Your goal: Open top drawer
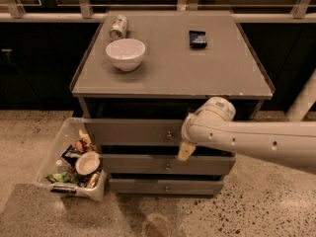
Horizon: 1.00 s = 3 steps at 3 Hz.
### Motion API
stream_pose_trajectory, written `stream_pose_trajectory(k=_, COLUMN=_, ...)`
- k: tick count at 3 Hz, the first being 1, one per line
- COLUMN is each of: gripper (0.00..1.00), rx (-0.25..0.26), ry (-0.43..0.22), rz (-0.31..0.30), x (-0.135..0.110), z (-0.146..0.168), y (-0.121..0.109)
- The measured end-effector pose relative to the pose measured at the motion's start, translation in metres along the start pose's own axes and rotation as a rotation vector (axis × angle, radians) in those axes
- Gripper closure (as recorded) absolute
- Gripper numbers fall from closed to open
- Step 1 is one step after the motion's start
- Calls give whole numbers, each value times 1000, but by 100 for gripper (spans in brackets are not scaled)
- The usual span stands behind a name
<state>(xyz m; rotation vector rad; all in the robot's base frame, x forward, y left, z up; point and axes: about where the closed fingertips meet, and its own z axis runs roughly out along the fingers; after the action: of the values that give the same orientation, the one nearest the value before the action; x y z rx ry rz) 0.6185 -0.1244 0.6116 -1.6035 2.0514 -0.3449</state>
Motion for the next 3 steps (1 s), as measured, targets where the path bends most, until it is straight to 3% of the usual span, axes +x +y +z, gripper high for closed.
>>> stream_pose_trajectory(k=1, gripper=0, rx=0, ry=0, rz=0, x=0, z=0, y=-1)
stream_pose_trajectory(k=3, gripper=42, rx=0, ry=0, rz=0, x=0, z=0, y=-1)
